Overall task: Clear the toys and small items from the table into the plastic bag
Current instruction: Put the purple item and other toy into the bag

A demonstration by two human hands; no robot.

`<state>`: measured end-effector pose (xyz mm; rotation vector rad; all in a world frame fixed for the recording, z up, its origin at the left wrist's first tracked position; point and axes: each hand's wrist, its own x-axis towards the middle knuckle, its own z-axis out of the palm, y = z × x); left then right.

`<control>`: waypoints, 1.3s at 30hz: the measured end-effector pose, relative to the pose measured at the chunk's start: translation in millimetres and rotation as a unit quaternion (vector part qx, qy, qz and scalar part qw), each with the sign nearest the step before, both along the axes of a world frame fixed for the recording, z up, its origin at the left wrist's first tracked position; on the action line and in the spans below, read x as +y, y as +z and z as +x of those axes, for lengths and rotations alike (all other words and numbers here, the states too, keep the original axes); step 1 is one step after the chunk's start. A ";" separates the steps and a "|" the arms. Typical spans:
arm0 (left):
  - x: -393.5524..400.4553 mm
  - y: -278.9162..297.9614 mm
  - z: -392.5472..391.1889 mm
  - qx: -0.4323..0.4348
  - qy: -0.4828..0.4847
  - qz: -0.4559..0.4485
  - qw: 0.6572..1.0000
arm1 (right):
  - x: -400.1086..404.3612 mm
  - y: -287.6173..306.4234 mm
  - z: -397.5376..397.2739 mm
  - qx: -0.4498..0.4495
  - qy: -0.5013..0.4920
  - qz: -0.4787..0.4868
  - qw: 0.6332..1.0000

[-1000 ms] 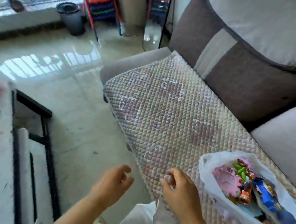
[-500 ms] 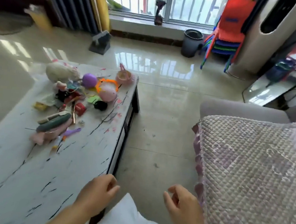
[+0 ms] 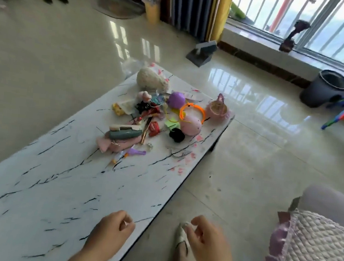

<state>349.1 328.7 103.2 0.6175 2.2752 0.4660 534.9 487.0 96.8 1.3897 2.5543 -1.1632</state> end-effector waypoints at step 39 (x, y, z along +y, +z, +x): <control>137.0 -288.6 -228.4 0.281 0.179 -0.043 0.942 | 108.5 -269.8 -354.4 -0.036 0.285 0.104 0.952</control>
